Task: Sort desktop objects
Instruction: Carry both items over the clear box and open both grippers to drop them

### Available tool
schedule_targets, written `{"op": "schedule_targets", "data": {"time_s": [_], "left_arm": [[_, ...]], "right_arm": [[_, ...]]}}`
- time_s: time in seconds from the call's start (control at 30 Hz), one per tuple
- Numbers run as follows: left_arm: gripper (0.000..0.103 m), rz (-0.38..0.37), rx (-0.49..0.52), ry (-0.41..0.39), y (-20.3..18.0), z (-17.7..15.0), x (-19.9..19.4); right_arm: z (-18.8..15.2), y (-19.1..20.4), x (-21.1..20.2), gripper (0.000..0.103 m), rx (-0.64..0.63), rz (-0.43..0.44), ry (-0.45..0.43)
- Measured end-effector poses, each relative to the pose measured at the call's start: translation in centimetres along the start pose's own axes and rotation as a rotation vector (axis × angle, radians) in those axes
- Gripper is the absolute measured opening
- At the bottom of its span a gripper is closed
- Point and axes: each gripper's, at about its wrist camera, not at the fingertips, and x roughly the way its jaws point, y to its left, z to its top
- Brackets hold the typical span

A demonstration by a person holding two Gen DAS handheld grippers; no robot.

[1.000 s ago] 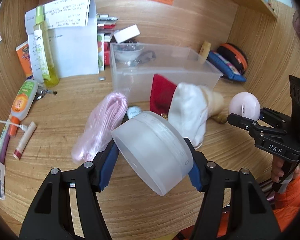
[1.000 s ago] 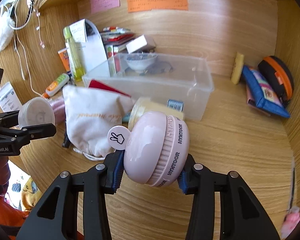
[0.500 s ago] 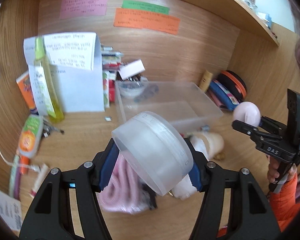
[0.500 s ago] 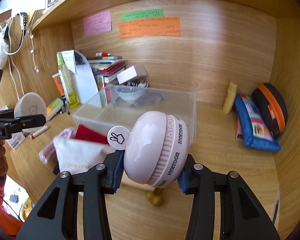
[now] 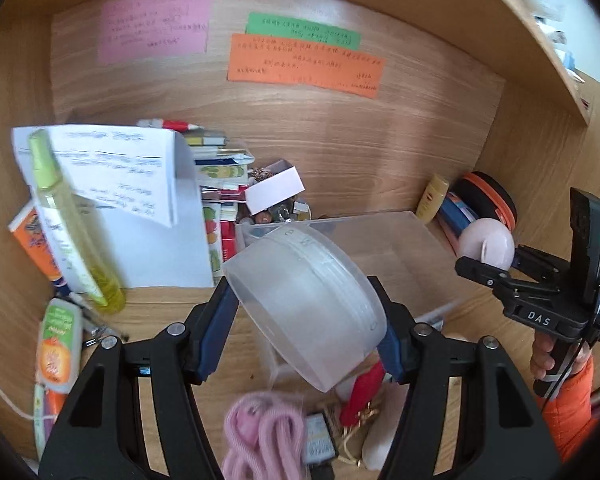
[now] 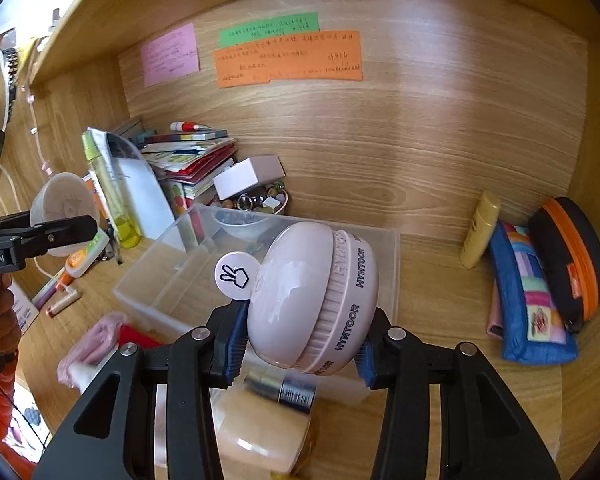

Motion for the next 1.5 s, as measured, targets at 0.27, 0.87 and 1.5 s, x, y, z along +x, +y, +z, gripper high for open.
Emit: {"op": "schedule_targets", "data": {"time_s": [0.27, 0.87, 1.5], "left_arm": [[0.063, 0.011, -0.020, 0.091, 0.2, 1.2, 5.6], [0.063, -0.014, 0.067, 0.317, -2.5, 0.7, 13.9], [0.063, 0.024, 0.134, 0.343, -3.7, 0.6, 14.9]], "right_arm": [[1.2, -0.5, 4.0, 0.040, 0.007, -0.025, 0.075], [-0.6, 0.7, 9.8, 0.040, -0.009, -0.002, 0.221], [-1.4, 0.7, 10.0, 0.041, -0.028, 0.012, 0.234]]}}
